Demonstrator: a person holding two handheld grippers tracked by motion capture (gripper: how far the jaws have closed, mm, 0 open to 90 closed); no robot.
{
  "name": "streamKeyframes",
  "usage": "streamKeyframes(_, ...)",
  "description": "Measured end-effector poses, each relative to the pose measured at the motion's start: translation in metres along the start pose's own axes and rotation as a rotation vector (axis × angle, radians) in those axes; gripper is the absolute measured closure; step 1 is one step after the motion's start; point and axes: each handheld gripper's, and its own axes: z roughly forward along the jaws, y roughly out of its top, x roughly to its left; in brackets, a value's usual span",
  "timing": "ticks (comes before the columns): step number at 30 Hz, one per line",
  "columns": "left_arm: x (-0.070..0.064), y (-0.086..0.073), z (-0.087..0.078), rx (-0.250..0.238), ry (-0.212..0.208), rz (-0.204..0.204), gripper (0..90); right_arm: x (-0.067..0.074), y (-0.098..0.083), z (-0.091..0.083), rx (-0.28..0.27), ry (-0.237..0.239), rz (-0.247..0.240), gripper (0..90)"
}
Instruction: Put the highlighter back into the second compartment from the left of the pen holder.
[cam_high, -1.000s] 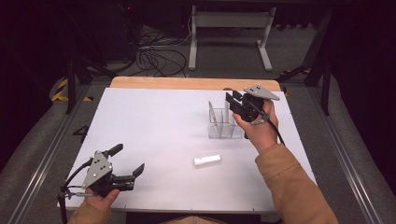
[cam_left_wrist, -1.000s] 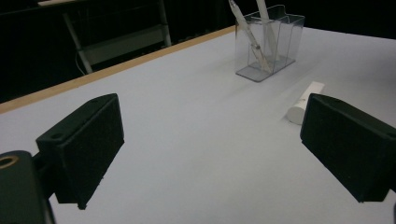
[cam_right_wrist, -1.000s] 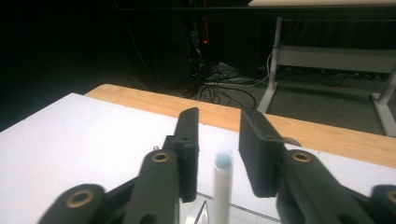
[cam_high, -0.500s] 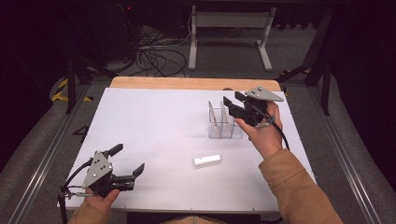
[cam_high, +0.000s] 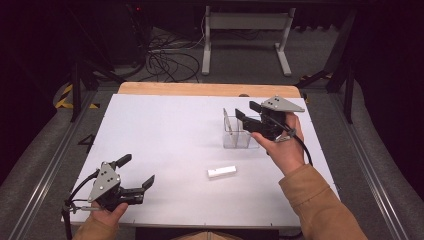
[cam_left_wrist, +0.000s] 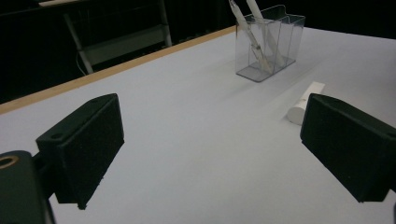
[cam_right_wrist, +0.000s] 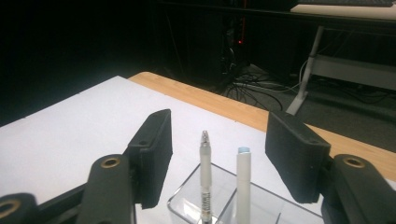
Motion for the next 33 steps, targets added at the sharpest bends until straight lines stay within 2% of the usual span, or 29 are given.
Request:
streamKeyframes(11, 0.0001, 0.0, 0.0001, 0.0, 0.002, 0.005, 6.7, 0.0032, 0.0013, -0.0056, -0.001, 0.034, 0.017, 35.6)
streamKeyframes(13, 0.0001, -0.0001, -0.0001, 0.001, 0.001, 0.003, 6.7, 0.004, 0.0025, -0.007, -0.011, 0.059, 0.013, 36.5)
streamKeyframes(15, 0.0, 0.0, -0.0002, 0.001, 0.003, 0.003, 6.7, 0.005, 0.0034, -0.0075, -0.001, 0.109, 0.017, 36.4)
streamKeyframes(18, -0.0001, 0.0, -0.0002, 0.002, 0.004, 0.003, 6.8, 0.0066, 0.003, -0.007, 0.016, 0.17, -0.002, 35.8)
streamKeyframes(24, -0.0003, 0.0001, -0.0001, 0.001, 0.005, 0.006, 6.8, 0.0075, 0.0029, -0.0089, 0.029, 0.246, 0.008, 33.9)
streamKeyframes(28, 0.0002, -0.0003, -0.0002, 0.002, 0.006, 0.005, 6.8, 0.0084, 0.0036, -0.01, 0.033, 0.266, 0.006, 33.4)
streamKeyframes(33, 0.0006, -0.0003, -0.0013, 0.002, 0.009, 0.006, 6.8, 0.0073, 0.0049, -0.0098, 0.042, 0.26, 0.001, 33.8)
